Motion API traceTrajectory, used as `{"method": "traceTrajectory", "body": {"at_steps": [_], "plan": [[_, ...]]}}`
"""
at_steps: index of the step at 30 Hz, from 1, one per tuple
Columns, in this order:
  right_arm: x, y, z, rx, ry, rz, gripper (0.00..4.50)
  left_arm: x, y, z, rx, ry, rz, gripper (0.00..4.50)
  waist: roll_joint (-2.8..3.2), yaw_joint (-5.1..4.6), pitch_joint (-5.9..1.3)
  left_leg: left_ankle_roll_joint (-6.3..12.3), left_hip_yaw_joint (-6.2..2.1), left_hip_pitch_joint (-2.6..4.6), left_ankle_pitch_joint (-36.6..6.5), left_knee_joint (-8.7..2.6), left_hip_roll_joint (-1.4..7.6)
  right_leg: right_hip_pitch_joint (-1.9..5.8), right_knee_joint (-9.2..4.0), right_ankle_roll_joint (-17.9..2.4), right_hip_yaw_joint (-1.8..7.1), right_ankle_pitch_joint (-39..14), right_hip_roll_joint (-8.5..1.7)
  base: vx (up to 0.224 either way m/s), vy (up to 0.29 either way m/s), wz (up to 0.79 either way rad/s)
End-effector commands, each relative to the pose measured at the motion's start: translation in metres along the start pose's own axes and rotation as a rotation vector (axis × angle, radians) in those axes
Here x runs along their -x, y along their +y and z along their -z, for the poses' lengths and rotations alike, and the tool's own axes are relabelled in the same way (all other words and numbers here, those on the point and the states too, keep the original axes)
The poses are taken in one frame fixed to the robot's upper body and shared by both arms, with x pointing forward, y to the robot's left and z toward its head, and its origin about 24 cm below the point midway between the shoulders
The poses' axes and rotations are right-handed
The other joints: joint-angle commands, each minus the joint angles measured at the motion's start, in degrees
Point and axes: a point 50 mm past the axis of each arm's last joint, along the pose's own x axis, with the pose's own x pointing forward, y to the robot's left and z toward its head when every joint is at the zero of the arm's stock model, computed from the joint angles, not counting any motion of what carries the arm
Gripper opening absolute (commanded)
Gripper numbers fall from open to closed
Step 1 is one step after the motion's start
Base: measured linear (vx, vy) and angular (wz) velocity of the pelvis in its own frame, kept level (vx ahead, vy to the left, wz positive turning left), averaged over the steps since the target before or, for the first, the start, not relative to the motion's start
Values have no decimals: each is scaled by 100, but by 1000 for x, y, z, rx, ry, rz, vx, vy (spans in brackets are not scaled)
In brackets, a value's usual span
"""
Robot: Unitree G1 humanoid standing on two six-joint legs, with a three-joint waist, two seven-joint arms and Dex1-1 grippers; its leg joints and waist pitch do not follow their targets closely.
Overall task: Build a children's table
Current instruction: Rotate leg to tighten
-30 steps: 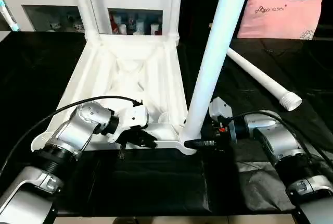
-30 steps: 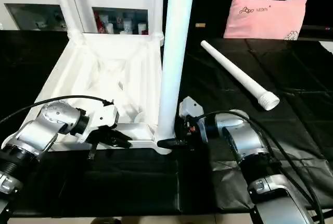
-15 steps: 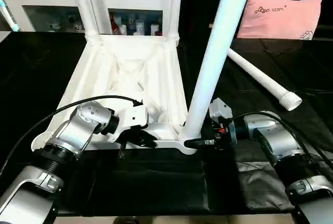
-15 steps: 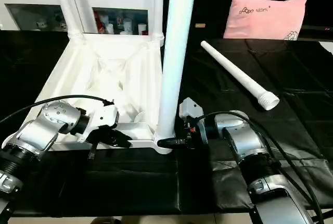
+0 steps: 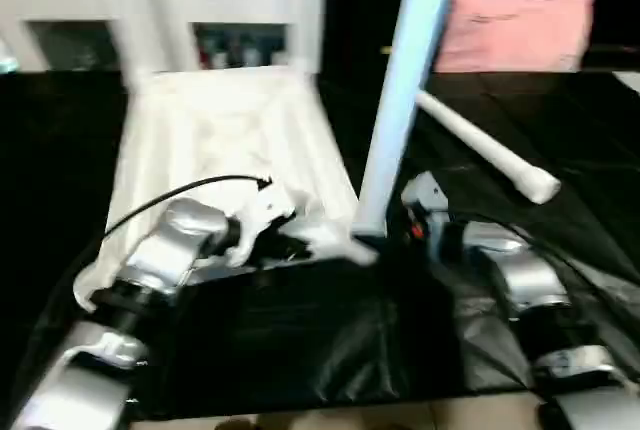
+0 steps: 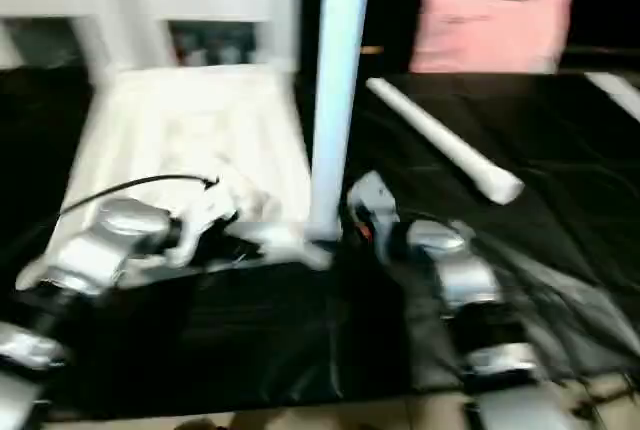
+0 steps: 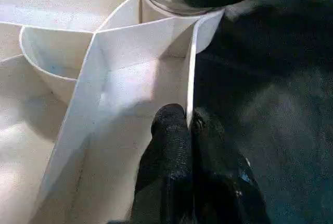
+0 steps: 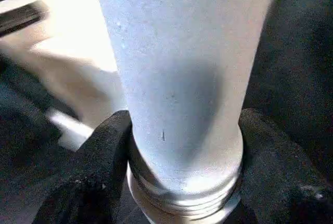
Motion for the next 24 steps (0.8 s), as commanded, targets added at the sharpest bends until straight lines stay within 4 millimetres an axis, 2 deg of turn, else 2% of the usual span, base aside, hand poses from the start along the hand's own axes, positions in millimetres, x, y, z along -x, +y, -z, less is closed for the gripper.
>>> {"method": "traceTrajectory", "body": {"at_steps": [1, 2, 3, 6, 8, 10, 12, 13, 16, 19, 22, 23, 24], "plan": [[-31, 37, 16, -62, 83, -84, 270, -11, -4, -36, -16, -127, -49, 0, 16, 31, -365, -73, 3, -13, -1377, -428, -4, 296, -555, -939, 254, -2033, -283, 0, 0, 0], [-38, 42, 15, -71, 90, -56, 269, -15, -4, -39, 5, -138, -84, 0, 31, 8, -365, -66, -2, -9, -1389, -428, -8, 295, -556, -959, 248, -2031, -278, 0, 0, 0], [-47, 48, 14, -80, 102, -14, 269, -19, -3, -44, 32, -153, -127, 0, 5, -11, -360, -50, 5, -5, -1412, -428, -14, 287, -573, -942, 244, -2072, -270, 0, 0, 0], [-63, 62, 8, -88, 101, 26, 269, -28, -8, -53, 42, -165, -164, 0, 21, -39, -364, -39, 1, -8, -1429, -430, -16, 279, -573, -925, 253, -2076, -269, 0, 0, 0], [-63, 62, 7, -86, 100, 25, 269, -28, -8, -53, 40, -164, -164, 0, 28, -38, -363, -26, 2, 1, -1449, -433, -17, 272, -585, -913, 249, -2051, -267, 0, 0, 0], [-64, 66, 4, -71, 76, 6, 339, -27, -8, -54, 24, -154, -170, 0, 37, -33, -379, 33, 4, -11, -1352, -435, -4, 287, -542, -991, 264, -1629, -255, 0, 0, 0], [-62, 64, 4, -60, 63, 12, 339, -26, -7, -52, 16, -144, -172, 0, 58, -25, -383, 61, 8, -14, -1287, -432, -4, 296, -523, -1048, 268, -1412, -259, 0, 0, 0], [-59, 60, 4, -58, 57, 21, 342, -24, -7, -49, 2, -129, -165, 0, 49, -28, -389, 72, 13, -24, -1252, -428, -10, 303, -515, -1076, 269, -1334, -260, 0, 0, 0], [-55, 54, 5, -39, 50, 45, 383, -23, -7, -46, -9, -119, -153, 0, 60, -23, -380, 76, 15, -6, -1326, -440, -5, 300, -536, -1084, 270, -1422, -265, 0, 0, 0], [-49, 48, 5, -17, 40, 53, 398, -20, -7, -42, -30, -112, -129, 0, 61, -24, -375, 72, 9, -13, -1384, -453, -3, 304, -543, -1055, 270, -1486, -266, 0, 0, 0], [-30, 32, 2, 24, -3, 15, 429, -9, -3, -30, -85, -76, -71, 0, 74, -10, -387, 110, 12, -13, -1296, -448, -2, 316, -532, -1080, 277, -1286, -263, 0, 0, 0], [-26, 29, 1, 36, -13, 1, 434, -6, -2, -28, -92, -65, -64, 0, 63, -6, -404, 161, 13, -11, -1231, -442, 5, 332, -510, -1096, 279, -1092, -257, 0, 0, 0], [-21, 27, -1, 52, -22, -21, 443, -3, 0, -26, -110, -60, -53, 0, 86, 12, -411, 189, 12, -4, -1131, -439, 15, 332, -485, -1165, 277, -838, -258, 0, 0, 0]]}}
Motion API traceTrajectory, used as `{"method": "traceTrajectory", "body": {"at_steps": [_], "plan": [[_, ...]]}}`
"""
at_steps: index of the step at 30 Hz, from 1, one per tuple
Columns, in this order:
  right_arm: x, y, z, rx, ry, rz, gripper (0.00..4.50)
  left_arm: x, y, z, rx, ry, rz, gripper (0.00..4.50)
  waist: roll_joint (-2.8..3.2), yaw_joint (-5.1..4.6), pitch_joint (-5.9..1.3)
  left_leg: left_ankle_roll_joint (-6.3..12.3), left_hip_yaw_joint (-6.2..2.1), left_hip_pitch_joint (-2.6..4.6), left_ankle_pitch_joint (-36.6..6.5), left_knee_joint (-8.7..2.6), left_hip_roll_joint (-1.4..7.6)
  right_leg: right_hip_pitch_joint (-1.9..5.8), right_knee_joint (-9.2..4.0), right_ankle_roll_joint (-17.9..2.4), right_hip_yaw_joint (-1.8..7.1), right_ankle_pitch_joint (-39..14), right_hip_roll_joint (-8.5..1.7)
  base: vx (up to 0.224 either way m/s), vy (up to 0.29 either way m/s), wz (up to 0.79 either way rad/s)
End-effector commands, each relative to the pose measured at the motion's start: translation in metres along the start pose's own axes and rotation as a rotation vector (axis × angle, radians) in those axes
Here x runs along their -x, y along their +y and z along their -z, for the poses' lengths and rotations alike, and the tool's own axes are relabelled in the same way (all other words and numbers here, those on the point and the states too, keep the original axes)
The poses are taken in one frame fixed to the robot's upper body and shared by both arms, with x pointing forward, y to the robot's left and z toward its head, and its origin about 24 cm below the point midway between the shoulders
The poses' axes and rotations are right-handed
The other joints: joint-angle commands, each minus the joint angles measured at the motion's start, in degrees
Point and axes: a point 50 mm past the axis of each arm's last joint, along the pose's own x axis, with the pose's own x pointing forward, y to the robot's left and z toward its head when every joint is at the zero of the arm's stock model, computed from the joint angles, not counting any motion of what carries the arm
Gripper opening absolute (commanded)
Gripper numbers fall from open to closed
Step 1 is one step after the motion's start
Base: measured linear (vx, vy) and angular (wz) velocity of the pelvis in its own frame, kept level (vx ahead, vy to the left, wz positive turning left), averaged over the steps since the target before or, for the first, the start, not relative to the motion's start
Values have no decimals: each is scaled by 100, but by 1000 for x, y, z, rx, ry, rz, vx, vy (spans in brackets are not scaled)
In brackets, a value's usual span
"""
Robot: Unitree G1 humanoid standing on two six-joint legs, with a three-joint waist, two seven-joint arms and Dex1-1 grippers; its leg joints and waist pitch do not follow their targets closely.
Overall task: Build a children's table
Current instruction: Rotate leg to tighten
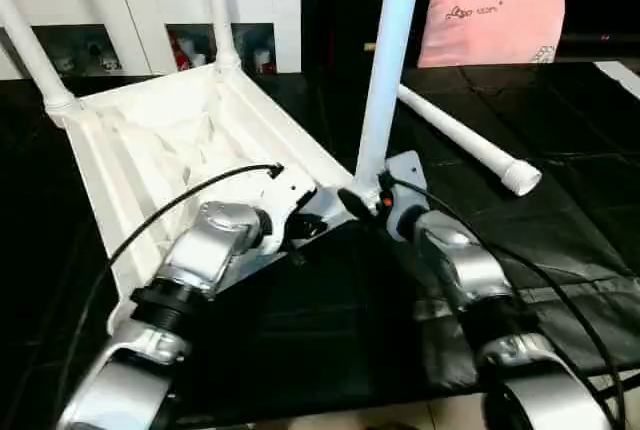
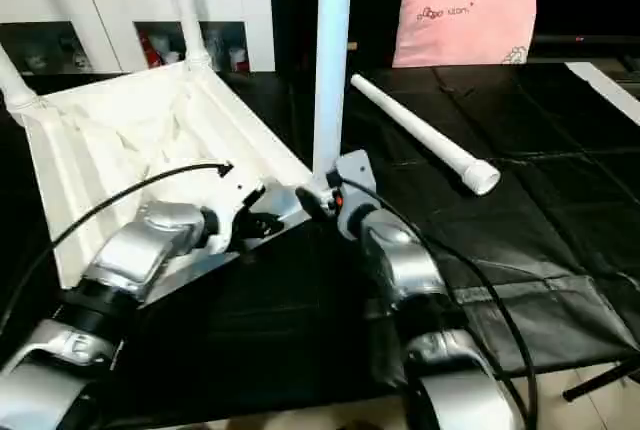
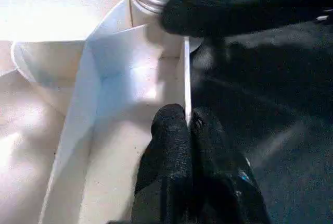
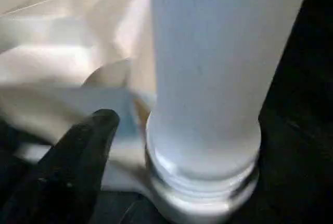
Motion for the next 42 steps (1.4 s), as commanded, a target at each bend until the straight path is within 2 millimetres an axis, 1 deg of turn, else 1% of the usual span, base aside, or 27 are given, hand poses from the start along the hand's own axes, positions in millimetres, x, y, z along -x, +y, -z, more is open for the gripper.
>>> {"method": "traceTrajectory", "body": {"at_steps": [1, 2, 3, 4, 5, 6, 7, 9, 12, 14, 15, 16, 17, 18, 23, 24, 25, 27, 29, 30, 32, 35, 36, 37, 40, 41, 42], "plan": [[-2, 18, 3, 15, 9, -176, 443, 3, -1, -16, -94, -52, 39, 0, 56, 26, -409, 213, 16, -13, -1078, -378, 22, 347, -412, -1211, 284, -709, -259, 0, 0, 0], [5, 13, 1, 47, 7, -216, 443, 7, 1, -14, -116, -46, 60, 0, 61, 43, -410, 235, 18, -9, -1027, -373, 24, 350, -399, -1299, 278, -565, -259, 0, 0, 0], [5, 13, 1, 47, 7, -216, 443, 7, 1, -14, -116, -46, 60, 0, 57, 56, -418, 270, 20, -9, -961, -363, 25, 364, -375, -1346, 278, -413, -253, 0, 0, 0], [16, 6, 0, 87, 15, -272, 443, 14, 2, -11, -146, -36, 104, 0, 60, 64, -418, 286, 24, -3, -928, -361, 28, 354, -370, -1380, 280, -348, -257, 0, 0, 0], [20, 2, -1, 107, 21, -289, 443, 16, 2, -10, -167, -32, 130, 0, 57, 78, -425, 317, 26, -2, -913, -356, 26, 365, -361, -1414, 276, -316, -255, 0, 0, 0], [22, 0, -1, 113, 23, -294, 443, 17, 2, -10, -174, -30, 139, 0, 66, 93, -421, 334, 29, 6, -931, -357, 37, 353, -360, -1439, 277, -310, -260, 0, 0, 0], [26, -4, -2, 135, 34, -317, 443, 21, 2, -9, -197, -21, 172, 0, 63, 102, -419, 334, 25, 3, -917, -356, 36, 358, -357, -1450, 274, -297, -261, 0, 0, 0], [32, -12, -5, 164, 50, -340, 443, 25, 1, -8, -237, -15, 229, 0, 33, 142, -416, 338, 39, 8, -919, -353, 42, 357, -360, -1461, 282, -395, -277, 0, 0, 0], [38, -19, -10, 191, 65, -388, 443, 30, -2, -7, -277, -7, 320, 0, 29, 222, -418, 347, 54, 28, -860, -346, 59, 332, -344, -1487, 284, -376, -272, 0, 0, 0], [40, -20, -11, 198, 68, -406, 443, 32, -4, -6, -292, 0, 351, 0, 43, 262, -421, 329, 57, 28, -821, -341, 66, 323, -326, -1516, 281, -324, -274, 0, 0, 0], [42, -21, -15, 195, 66, -444, 443, 33, -5, -4, -316, 20, 388, 0, 12, 280, -426, 329, 58, 28, -841, -343, 71, 331, -320, -1508, 277, -353, -273, 0, 0, 0], [42, -21, -15, 194, 66, -454, 443, 33, -5, -4, -322, 25, 396, 0, 24, 298, -422, 331, 59, 32, -867, -343, 75, 320, -323, -1504, 278, -384, -274, 0, 0, 0], [43, -21, -16, 193, 65, -463, 443, 34, -5, -3, -327, 28, 402, 0, 18, 305, -416, 321, 66, 39, -887, -344, 81, 308, -326, -1494, 281, -414, -274, 0, 0, 0], [44, -20, -18, 208, 81, -515, 443, 35, -6, -2, -352, 48, 432, 0, 18, 334, -423, 321, 72, 51, -906, -336, 82, 296, -320, -1505, 282, -404, -275, 0, 0, 0], [43, -18, -20, 231, 105, -582, 443, 36, -9, 0, -378, 68, 486, 0, 9, 362, -427, 312, 61, 1, -792, -333, 76, 324, -302, -1445, 280, -389, -290, 0, 0, 0], [43, -17, -20, 233, 107, -587, 443, 36, -9, 0, -379, 69, 490, 0, 20, 368, -430, 299, 57, -1, -789, -331, 74, 330, -299, -1444, 279, -395, -296, 0, 0, 0], [42, -17, -20, 238, 113, -596, 443, 36, -10, 1, -382, 72, 496, 0, 4, 364, -427, 295, 58, -7, -796, -334, 74, 333, -306, -1435, 279, -417, -298, 0, 0, 0], [42, -17, -19, 249, 125, -610, 443, 36, -11, 2, -388, 78, 505, 0, -8, 363, -429, 274, 57, -4, -835, -335, 72, 333, -315, -1410, 275, -526, -301, 0, 0, 0], [42, -17, -19, 256, 134, -615, 443, 36, -11, 3, -392, 82, 510, 0, -3, 357, -428, 267, 56, 0, -825, -335, 73, 328, -313, -1406, 277, -545, -296, 0, 0, 0], [43, -18, -18, 268, 148, -616, 443, 36, -11, 3, -396, 86, 514, 0, -17, 355, -430, 274, 58, -2, -807, -331, 71, 330, -311, -1406, 276, -544, -295, 0, 0, 0], [43, -18, -17, 273, 156, -619, 443, 36, -11, 4, -399, 89, 516, 0, -14, 354, -428, 270, 58, -2, -803, -330, 70, 327, -313, -1386, 277, -588, -297, 0, 0, 0], [44, -18, -17, 263, 162, -643, 443, 36, -10, 4, -402, 91, 517, 0, -14, 357, -437, 297, 58, -3, -750, -323, 73, 329, -299, -1414, 277, -496, -289, 0, 0, 0], [45, -18, -16, 249, 169, -665, 416, 36, -10, 4, -404, 92, 516, 0, -12, 359, -437, 314, 59, -8, -732, -319, 70, 331, -294, -1425, 274, -452, -284, 0, 0, 0], [45, -18, -16, 249, 169, -665, 416, 36, -10, 4, -404, 92, 516, 0, -12, 364, -441, 327, 59, -8, -713, -315, 70, 334, -291, -1432, 274, -420, -286, 0, 0, 0], [46, -18, -15, 244, 179, -677, 383, 36, -10, 4, -408, 93, 515, 0, -12, 369, -441, 350, 58, -11, -696, -312, 71, 333, -285, -1453, 271, -363, -286, 0, 0, 0], [46, -18, -15, 244, 181, -678, 383, 35, -10, 4, -408, 93, 514, 0, -10, 370, -439, 341, 58, -4, -722, -316, 73, 329, -289, -1450, 271, -408, -288, 0, 0, 0], [46, -18, -15, 245, 181, -678, 365, 35, -10, 4, -409, 93, 514, 0, -8, 367, -438, 331, 60, -3, -752, -315, 73, 328, -295, -1450, 272, -445, -289, 0, 0, 0]]}}
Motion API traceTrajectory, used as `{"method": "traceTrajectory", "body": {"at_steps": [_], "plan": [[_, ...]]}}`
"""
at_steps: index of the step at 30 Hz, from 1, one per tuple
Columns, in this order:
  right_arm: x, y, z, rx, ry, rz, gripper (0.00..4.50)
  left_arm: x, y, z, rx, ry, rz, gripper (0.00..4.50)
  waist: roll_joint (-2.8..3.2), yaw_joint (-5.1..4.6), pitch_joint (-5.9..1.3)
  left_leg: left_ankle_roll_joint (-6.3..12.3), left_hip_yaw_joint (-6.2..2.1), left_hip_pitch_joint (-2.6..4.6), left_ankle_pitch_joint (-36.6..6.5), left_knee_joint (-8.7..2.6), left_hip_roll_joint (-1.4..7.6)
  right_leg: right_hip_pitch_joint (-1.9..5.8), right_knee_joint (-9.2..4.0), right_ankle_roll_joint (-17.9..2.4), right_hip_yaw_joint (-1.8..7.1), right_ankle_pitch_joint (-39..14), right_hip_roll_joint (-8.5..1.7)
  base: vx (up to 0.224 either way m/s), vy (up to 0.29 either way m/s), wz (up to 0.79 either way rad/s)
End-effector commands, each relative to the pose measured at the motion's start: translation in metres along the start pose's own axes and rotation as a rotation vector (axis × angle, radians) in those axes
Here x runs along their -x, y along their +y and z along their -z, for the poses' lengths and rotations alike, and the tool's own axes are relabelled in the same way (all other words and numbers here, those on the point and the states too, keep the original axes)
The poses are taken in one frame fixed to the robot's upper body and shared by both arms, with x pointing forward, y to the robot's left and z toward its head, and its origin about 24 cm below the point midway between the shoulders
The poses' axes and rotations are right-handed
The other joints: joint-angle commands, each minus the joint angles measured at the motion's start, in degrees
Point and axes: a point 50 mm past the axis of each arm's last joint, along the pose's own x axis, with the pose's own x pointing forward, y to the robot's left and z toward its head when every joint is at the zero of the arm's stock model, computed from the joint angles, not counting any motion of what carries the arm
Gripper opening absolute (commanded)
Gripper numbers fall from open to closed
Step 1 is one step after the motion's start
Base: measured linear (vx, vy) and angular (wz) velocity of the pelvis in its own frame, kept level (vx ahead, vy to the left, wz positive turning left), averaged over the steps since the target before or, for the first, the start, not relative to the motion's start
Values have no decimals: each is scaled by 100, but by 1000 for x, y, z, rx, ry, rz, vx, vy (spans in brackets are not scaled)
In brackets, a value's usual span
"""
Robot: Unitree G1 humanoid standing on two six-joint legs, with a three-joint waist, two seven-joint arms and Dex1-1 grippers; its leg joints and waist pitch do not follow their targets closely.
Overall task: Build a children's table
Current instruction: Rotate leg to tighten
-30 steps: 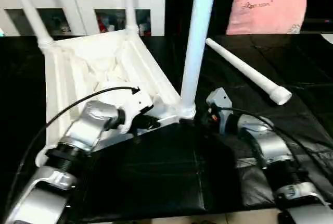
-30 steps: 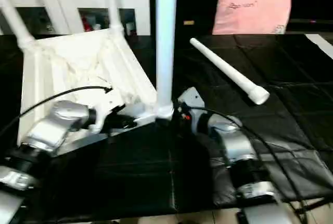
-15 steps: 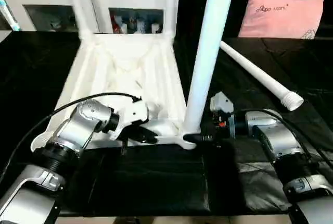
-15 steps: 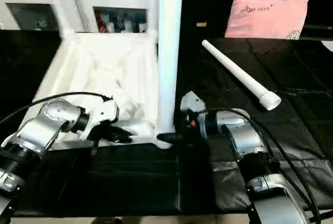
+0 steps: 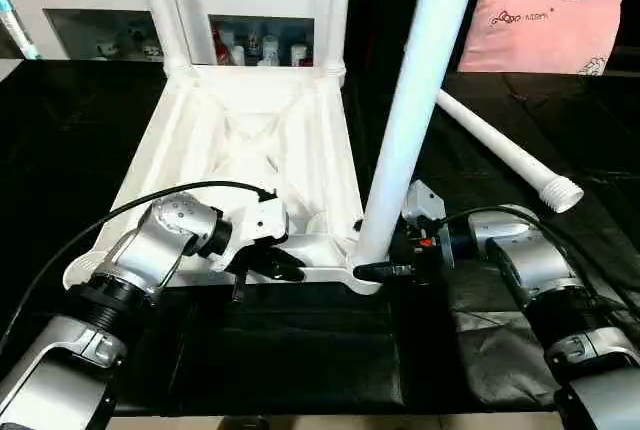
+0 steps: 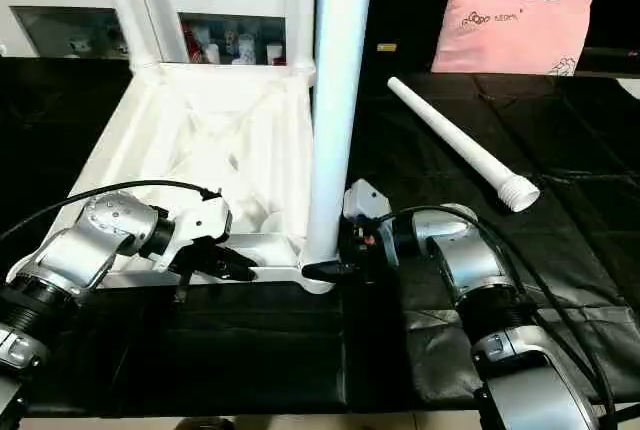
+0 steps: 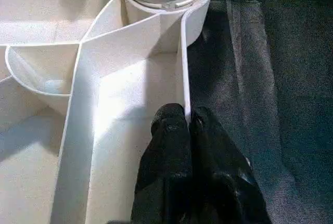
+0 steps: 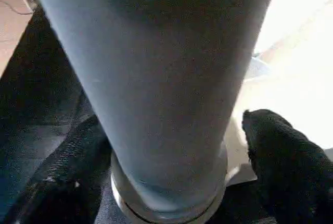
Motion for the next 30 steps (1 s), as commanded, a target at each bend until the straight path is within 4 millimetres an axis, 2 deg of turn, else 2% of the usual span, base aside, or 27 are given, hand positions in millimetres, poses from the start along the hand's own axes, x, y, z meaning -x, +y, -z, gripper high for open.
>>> {"method": "traceTrajectory", "body": {"at_steps": [1, 8, 11, 17, 19, 20, 21, 22, 23, 25, 26, 27, 29, 30], "plan": [[7, -5, -3, 13, 21, 16, 360, -3, -1, -11, -74, 5, 73, 0, -3, -33, -444, 313, 48, 56, -767, -362, 64, 339, -300, -1446, 282, -464, -278, 0, 0, 0], [5, -3, -1, 17, 14, 12, 310, -3, 0, -10, -71, 8, 53, 0, -19, -35, -444, 322, 48, 50, -736, -355, 60, 339, -292, -1445, 285, -443, -275, 0, 0, 0], [3, -2, 1, 14, 10, 11, 277, -3, 1, -10, -68, 2, 43, 0, -14, -37, -428, 263, 45, 58, -904, -365, 65, 329, -325, -1376, 288, -766, -287, 0, 0, 0], [-2, 0, 4, -28, -31, 55, 266, -4, 4, -11, -13, -49, -20, 0, 12, -37, -431, 219, 39, 60, -945, -365, 63, 325, -326, -1364, 287, -778, -277, 0, 0, 0], [-10, -2, 8, -76, -66, 156, 265, -6, 10, -15, 58, -115, -103, 0, 15, -55, -418, 166, 38, 51, -992, -372, 61, 321, -329, -1356, 292, -828, -282, 0, 0, 0], [-12, -3, 9, -92, -75, 191, 265, -7, 11, -17, 79, -133, -127, 0, 1, -65, -413, 109, 31, 59, -1069, -378, 47, 323, -357, -1311, 288, -1013, -288, 0, 0, 0], [-18, -5, 12, -124, -91, 264, 265, -9, 15, -21, 119, -165, -172, 0, 2, -109, -401, 55, 26, 45, -1121, -390, 39, 328, -372, -1264, 288, -1184, -295, 0, 0, 0], [-21, -6, 13, -137, -95, 293, 265, -10, 16, -22, 133, -175, -188, 0, 9, -113, -401, 29, 20, 56, -1153, -390, 35, 322, -385, -1234, 281, -1300, -296, 0, 0, 0], [-26, -7, 14, -161, -101, 336, 264, -13, 18, -25, 158, -191, -219, 0, -13, -147, -399, 5, 9, 33, -1175, -396, 21, 350, -405, -1151, 272, -1466, -298, 0, 0, 0], [-46, -11, 14, -257, -136, 472, 264, -21, 25, -33, 228, -225, -328, 0, -1, -219, -391, -37, 7, 23, -1150, -406, 25, 327, -417, -1104, 277, -1550, -297, 0, 0, 0], [-54, -12, 12, -289, -152, 512, 264, -24, 28, -36, 254, -229, -368, 0, -4, -261, -404, -57, 2, 0, -1109, -394, 10, 352, -415, -1078, 269, -1578, -303, 0, 0, 0], [-65, -14, 8, -342, -175, 564, 264, -29, 31, -41, 280, -235, -418, 0, 1, -299, -399, -66, -1, -1, -1091, -398, 0, 340, -427, -1058, 269, -1608, -294, 0, 0, 0], [-71, -14, 6, -373, -186, 590, 264, -32, 32, -44, 291, -239, -442, 0, 10, -343, -407, -26, 1, 21, -1118, -384, -12, 331, -452, -1060, 265, -1613, -279, 0, 0, 0], [-79, -16, 3, -410, -196, 629, 264, -37, 34, -49, 320, -255, -478, 0, 5, -359, -407, 18, 11, 10, -1055, -380, -8, 330, -434, -1094, 277, -1459, -275, 0, 0, 0]]}}
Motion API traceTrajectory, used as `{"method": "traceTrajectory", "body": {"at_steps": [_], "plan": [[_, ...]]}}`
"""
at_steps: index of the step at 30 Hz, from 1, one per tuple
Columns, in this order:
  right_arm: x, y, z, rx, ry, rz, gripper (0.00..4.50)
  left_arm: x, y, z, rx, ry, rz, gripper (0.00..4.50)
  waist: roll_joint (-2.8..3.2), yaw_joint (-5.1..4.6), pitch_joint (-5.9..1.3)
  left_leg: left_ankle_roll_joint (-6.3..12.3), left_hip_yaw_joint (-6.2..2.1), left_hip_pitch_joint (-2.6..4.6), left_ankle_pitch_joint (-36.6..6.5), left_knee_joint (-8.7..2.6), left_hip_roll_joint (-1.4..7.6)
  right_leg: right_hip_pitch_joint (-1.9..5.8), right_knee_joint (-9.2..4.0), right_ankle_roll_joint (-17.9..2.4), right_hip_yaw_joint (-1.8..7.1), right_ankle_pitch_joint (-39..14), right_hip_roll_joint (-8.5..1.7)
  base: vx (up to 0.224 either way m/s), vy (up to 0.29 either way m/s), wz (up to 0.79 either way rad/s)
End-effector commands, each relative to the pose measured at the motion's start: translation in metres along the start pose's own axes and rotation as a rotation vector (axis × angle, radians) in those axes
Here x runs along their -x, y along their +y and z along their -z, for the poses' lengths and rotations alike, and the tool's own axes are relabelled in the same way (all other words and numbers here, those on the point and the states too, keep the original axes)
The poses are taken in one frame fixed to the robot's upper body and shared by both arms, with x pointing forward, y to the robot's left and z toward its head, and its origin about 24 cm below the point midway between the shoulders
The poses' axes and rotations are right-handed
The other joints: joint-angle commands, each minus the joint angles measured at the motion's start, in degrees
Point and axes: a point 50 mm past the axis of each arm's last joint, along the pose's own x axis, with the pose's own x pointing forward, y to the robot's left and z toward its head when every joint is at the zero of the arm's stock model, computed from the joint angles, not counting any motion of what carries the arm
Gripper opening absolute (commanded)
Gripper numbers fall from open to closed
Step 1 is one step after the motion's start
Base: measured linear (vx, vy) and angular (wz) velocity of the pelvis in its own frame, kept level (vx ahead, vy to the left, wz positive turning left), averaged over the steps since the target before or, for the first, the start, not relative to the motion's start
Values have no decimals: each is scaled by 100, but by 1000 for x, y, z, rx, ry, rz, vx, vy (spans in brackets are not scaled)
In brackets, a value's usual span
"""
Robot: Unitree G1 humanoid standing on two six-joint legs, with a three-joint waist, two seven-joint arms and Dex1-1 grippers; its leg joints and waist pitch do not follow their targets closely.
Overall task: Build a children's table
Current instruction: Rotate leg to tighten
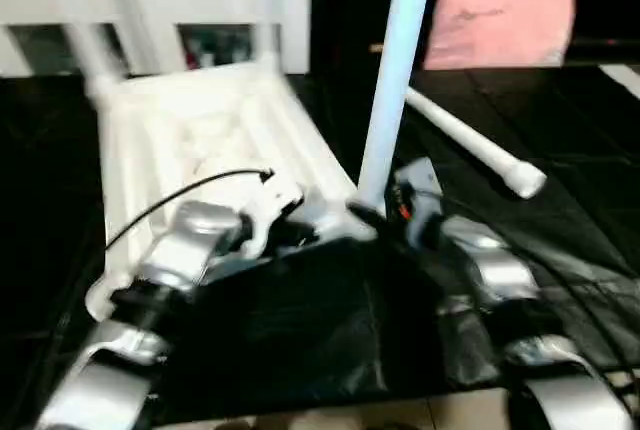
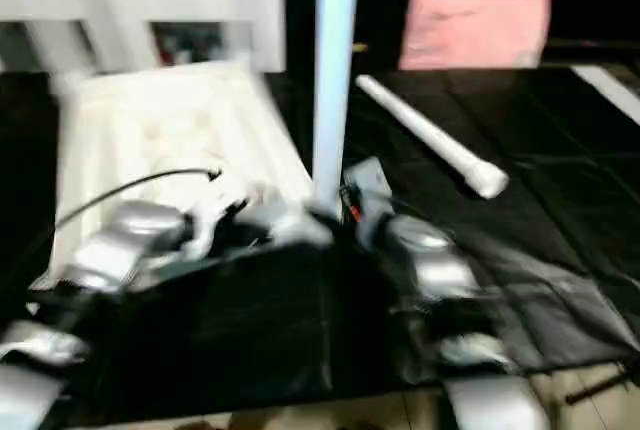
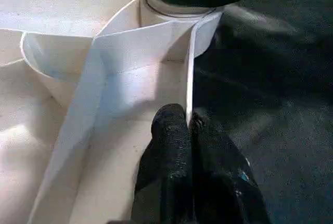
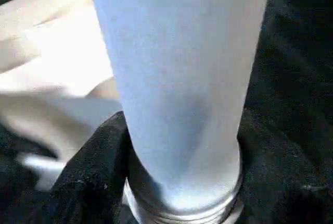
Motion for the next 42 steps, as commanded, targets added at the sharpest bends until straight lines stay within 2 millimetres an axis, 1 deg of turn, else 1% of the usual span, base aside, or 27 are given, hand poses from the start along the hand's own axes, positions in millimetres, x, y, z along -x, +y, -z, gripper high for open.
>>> {"method": "traceTrajectory", "body": {"at_steps": [1, 2, 4, 7, 8, 9, 10, 11, 13, 14, 16, 17, 18, 19, 20, 21, 22, 23, 25, 26, 27, 29, 30, 34, 36, 40, 42], "plan": [[-23, 37, 13, -87, 63, -59, 264, -10, -8, -42, -17, -145, -41, 0, 12, 32, -406, 38, 21, -6, -1025, -398, -3, 327, -489, -1106, 263, -1409, -274, 0, 0, 0], [-28, 42, 12, -94, 66, -32, 264, -14, -11, -45, 4, -157, -56, 0, 17, 48, -412, 51, 17, 11, -1017, -398, -4, 324, -494, -1108, 259, -1390, -278, 0, 0, 0], [-35, 49, 9, -90, 71, 8, 264, -19, -16, -50, 26, -162, -70, 0, 20, 37, -413, 64, 26, 5, -977, -397, 3, 322, -476, -1159, 265, -1228, -270, 0, 0, 0], [-38, 54, 4, -35, 54, -9, 264, -22, -19, -52, 11, -159, -78, 0, 31, 42, -432, 106, 25, 1, -876, -392, 4, 338, -443, -1214, 266, -885, -264, 0, 0, 0], [-38, 54, 4, -23, 49, -19, 299, -22, -18, -52, 6, -155, -81, 0, 36, 54, -432, 159, 30, 3, -836, -388, 1, 339, -439, -1242, 266, -729, -264, 0, 0, 0], [-38, 55, 4, -16, 46, -24, 320, -21, -18, -52, 3, -153, -83, 0, 36, 51, -434, 190, 32, -2, -807, -387, -3, 347, -429, -1263, 266, -619, -259, 0, 0, 0], [-35, 53, 4, -6, 36, -42, 334, -19, -16, -49, -19, -137, -83, 0, 42, 53, -432, 202, 31, -1, -811, -390, -2, 349, -429, -1273, 264, -600, -260, 0, 0, 0], [-34, 52, 4, -9, 34, -44, 336, -18, -14, -47, -25, -130, -81, 0, 52, 53, -426, 217, 31, -1, -853, -393, -3, 354, -438, -1274, 264, -612, -264, 0, 0, 0], [-31, 49, 4, 2, 28, -51, 355, -15, -13, -45, -39, -123, -72, 0, 41, 49, -420, 224, 33, -3, -928, -397, -5, 358, -450, -1261, 264, -713, -268, 0, 0, 0], [-30, 48, 4, 7, 25, -53, 369, -14, -12, -44, -47, -118, -68, 0, 54, 52, -415, 215, 29, 0, -972, -403, -5, 357, -467, -1235, 264, -809, -271, 0, 0, 0], [-24, 42, 5, 21, 11, -64, 383, -9, -10, -38, -117, -92, -43, 0, 63, 47, -418, 196, 30, 6, -995, -405, 3, 353, -463, -1231, 270, -827, -274, 0, 0, 0], [-22, 40, 5, 26, 6, -70, 388, -8, -10, -36, -142, -85, -32, 0, 66, 65, -421, 207, 17, 7, -1013, -409, 6, 358, -474, -1203, 264, -834, -275, 0, 0, 0], [-17, 35, 5, 38, -4, -80, 400, -5, -8, -32, -164, -64, -13, 0, 72, 54, -421, 200, 20, 1, -1004, -411, 9, 359, -456, -1214, 271, -782, -274, 0, 0, 0], [-15, 33, 4, 44, -8, -85, 423, -3, -8, -30, -171, -58, -5, 0, 75, 53, -421, 197, 25, 15, -1001, -408, 19, 348, -443, -1276, 277, -655, -272, 0, 0, 0], [-5, 22, 3, 77, -29, -98, 423, 2, -5, -24, -184, -38, 32, 0, 100, 69, -425, 192, 18, 25, -1004, -410, 21, 348, -443, -1292, 272, -635, -274, 0, 0, 0], [-1, 18, 2, 93, -36, -102, 428, 5, -4, -22, -193, -32, 46, 0, 85, 69, -423, 206, 28, 29, -1023, -404, 22, 350, -438, -1308, 275, -551, -262, 0, 0, 0], [2, 14, 1, 109, -41, -106, 434, 7, -3, -21, -201, -27, 60, 0, 92, 91, -430, 200, 18, 29, -1005, -401, 18, 358, -428, -1312, 271, -504, -267, 0, 0, 0], [13, 4, 0, 175, -40, -134, 443, 13, -2, -17, -237, -17, 111, 0, 101, 95, -425, 216, 24, 32, -1028, -405, 25, 350, -430, -1345, 275, -455, -271, 0, 0, 0], [22, -1, -2, 218, -37, -186, 443, 17, -1, -15, -241, -3, 140, 0, 114, 133, -439, 228, 31, 41, -990, -391, 26, 356, -398, -1398, 279, -298, -262, 0, 0, 0], [24, -2, -3, 225, -38, -204, 443, 19, -1, -14, -246, -1, 153, 0, 109, 165, -432, 247, 41, 53, -1005, -391, 30, 344, -402, -1438, 282, -249, -256, 0, 0, 0], [35, -8, -8, 252, -35, -266, 443, 23, -1, -11, -270, 10, 209, 0, 104, 195, -435, 275, 38, 50, -1052, -394, 28, 360, -401, -1457, 277, -256, -259, 0, 0, 0], [44, -14, -12, 279, -25, -323, 443, 28, -2, -8, -301, 24, 271, 0, 81, 230, -437, 325, 36, 45, -979, -391, 39, 367, -384, -1465, 278, -194, -258, 0, 0, 0], [49, -16, -15, 295, -13, -365, 443, 31, -3, -5, -322, 42, 311, 0, 90, 264, -443, 350, 41, 43, -897, -381, 44, 366, -366, -1489, 279, -119, -260, 0, 0, 0], [57, -20, -18, 333, 30, -462, 443, 36, -3, 1, -363, 87, 375, 0, 81, 332, -436, 381, 53, 48, -907, -377, 51, 348, -372, -1509, 271, -241, -266, 0, 0, 0], [60, -19, -19, 368, 96, -551, 443, 39, -4, 4, -393, 123, 427, 0, 55, 363, -433, 366, 56, 48, -949, -379, 57, 346, -379, -1485, 270, -395, -272, 0, 0, 0], [62, -14, -15, 407, 165, -660, 443, 40, -5, 6, -418, 148, 462, 0, 48, 393, -426, 332, 55, 40, -978, -379, 64, 342, -388, -1442, 276, -555, -286, 0, 0, 0], [63, -13, -14, 405, 183, -696, 443, 41, -4, 6, -428, 153, 475, 0, 30, 413, -423, 323, 57, 39, -1009, -381, 63, 340, -399, -1403, 280, -680, -292, 0, 0, 0]]}}
